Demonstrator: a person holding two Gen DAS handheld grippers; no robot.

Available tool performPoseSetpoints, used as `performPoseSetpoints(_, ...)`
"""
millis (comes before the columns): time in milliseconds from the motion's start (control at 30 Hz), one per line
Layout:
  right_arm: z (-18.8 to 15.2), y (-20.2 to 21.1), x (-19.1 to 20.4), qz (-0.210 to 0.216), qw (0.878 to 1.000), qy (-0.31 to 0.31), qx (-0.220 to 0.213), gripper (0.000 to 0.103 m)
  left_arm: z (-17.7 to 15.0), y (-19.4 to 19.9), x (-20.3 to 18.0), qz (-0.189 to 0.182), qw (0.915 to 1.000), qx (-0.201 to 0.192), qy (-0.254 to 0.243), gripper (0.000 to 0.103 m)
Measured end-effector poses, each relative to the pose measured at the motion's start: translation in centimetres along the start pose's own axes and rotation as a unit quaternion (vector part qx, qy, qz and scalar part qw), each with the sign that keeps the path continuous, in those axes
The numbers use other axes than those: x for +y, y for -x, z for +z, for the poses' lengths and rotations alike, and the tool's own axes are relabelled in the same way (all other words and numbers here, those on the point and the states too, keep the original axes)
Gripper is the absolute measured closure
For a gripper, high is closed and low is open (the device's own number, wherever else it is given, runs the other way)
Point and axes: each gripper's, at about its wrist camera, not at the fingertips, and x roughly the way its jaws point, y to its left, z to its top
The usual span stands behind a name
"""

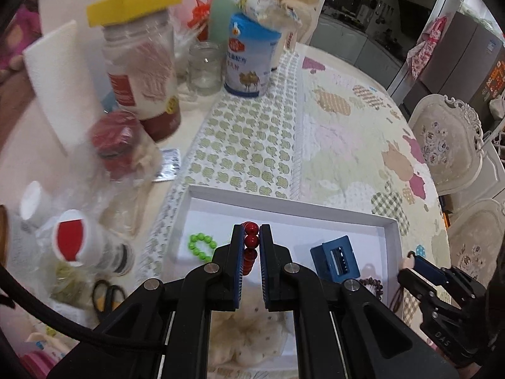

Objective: Organize jewelry
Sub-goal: 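Carry the red bracelet and brown hair tie over the white tray with both tools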

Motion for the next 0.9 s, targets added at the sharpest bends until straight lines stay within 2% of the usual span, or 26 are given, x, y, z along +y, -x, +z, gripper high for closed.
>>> performPoseSetpoints(300, 0.5, -6.4, -3.0, -0.014, 0.999, -0.02, 0.039, 0.067, -0.2, -5.6, -0.1, -0.004, 0.999, 0.044, 0.013, 0.095)
performPoseSetpoints(600, 0.7, -10.3, -3.8, -0.03, 0.998, -0.011, 0.052, 0.066, -0.9, -7.4, 1.5, 0.0, 0.9976, 0.058, 0.038, 0.095)
performPoseSetpoints(733, 0.7, -10.1, -3.8, -0.029, 0.998, -0.011, 0.051, 0.064, -1.3, -6.9, 1.9, -0.004, 0.9972, 0.058, 0.048, 0.075)
performPoseSetpoints(833, 0.6, -8.5, -3.8, -0.025, 0.999, -0.018, 0.034, 0.056, -1.7, -5.9, 2.0, 0.005, 0.9977, 0.051, 0.045, 0.072)
performPoseSetpoints(900, 0.4, -7.2, -3.8, -0.021, 0.999, -0.025, 0.023, 0.056, -2.1, -5.1, 2.1, 0.011, 0.998, 0.045, 0.043, 0.071)
